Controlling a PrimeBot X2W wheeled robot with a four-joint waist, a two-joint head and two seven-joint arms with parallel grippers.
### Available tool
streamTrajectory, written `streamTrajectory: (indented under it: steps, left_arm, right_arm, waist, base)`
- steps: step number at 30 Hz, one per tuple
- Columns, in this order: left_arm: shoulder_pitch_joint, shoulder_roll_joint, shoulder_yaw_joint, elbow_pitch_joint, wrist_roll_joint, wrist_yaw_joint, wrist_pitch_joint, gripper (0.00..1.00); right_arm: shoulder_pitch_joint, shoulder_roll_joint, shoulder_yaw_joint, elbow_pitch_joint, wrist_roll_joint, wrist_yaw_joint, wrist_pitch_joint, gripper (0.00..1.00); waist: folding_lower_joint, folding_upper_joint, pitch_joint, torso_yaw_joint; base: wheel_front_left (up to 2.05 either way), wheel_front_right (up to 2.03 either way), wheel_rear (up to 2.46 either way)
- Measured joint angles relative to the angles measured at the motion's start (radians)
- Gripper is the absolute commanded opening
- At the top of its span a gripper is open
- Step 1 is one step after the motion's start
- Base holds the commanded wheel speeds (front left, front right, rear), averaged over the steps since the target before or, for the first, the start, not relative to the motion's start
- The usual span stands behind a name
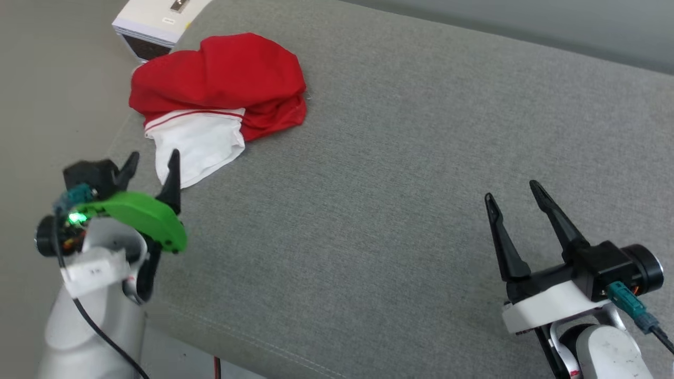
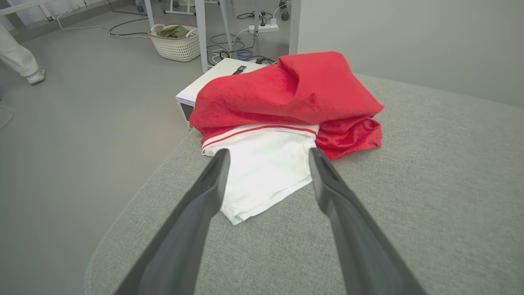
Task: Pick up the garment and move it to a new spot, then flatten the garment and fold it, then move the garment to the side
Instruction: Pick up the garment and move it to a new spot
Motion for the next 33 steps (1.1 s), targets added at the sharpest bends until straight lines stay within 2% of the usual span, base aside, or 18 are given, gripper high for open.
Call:
streamTrajectory:
  steps: [3, 8, 15, 25, 26, 27, 33]
  left_arm:
    - [-0.116, 0.060, -0.016, 0.058, -0.048, -0.003, 0.112, 1.00]
    - [-0.268, 0.163, -0.110, 0.121, -0.183, -0.007, 0.321, 1.00]
    - [-0.382, 0.288, -0.201, 0.196, -0.349, -0.008, 0.551, 1.00]
    - [-0.455, 0.348, -0.233, 0.316, -0.452, -0.008, 0.718, 1.00]
    - [-0.462, 0.353, -0.232, 0.323, -0.465, -0.008, 0.737, 0.64]
    - [-0.466, 0.358, -0.233, 0.323, -0.474, -0.008, 0.746, 0.00]
    - [-0.466, 0.366, -0.241, 0.323, -0.504, -0.008, 0.715, 0.00]
  right_arm:
    - [-0.013, -0.010, -0.001, -0.050, -0.002, 0.000, 0.024, 1.00]
    - [-0.038, -0.021, 0.006, -0.100, -0.002, 0.000, 0.051, 1.00]
    - [-0.055, -0.023, 0.012, -0.120, -0.011, 0.000, 0.057, 1.00]
    - [-0.069, -0.023, 0.009, -0.122, -0.018, 0.000, 0.054, 1.00]
    - [-0.069, -0.023, 0.008, -0.121, -0.018, 0.000, 0.052, 1.00]
    - [-0.069, -0.023, 0.007, -0.120, -0.018, 0.000, 0.051, 1.00]
    - [-0.069, -0.021, -0.002, -0.108, -0.023, 0.000, 0.051, 1.00]
  waist:
    - [0.0000, 0.0000, 0.048, -0.028]
    - [0.0001, 0.0000, 0.127, -0.079]
    - [0.0001, 0.0001, 0.220, -0.155]
    - [0.0000, 0.0001, 0.317, -0.239]
    - [0.0000, 0.0002, 0.323, -0.245]
    - [0.0000, 0.0002, 0.327, -0.248]
    - [0.0000, 0.0001, 0.325, -0.250]
  base:
    - [0.00, 0.00, 0.00]
    - [0.00, 0.00, 0.00]
    - [0.00, 0.00, 0.00]
    - [0.00, 0.00, 0.00]
    - [0.00, 0.00, 0.00]
    - [0.00, 0.00, 0.00]
    - [0.00, 0.00, 0.00]
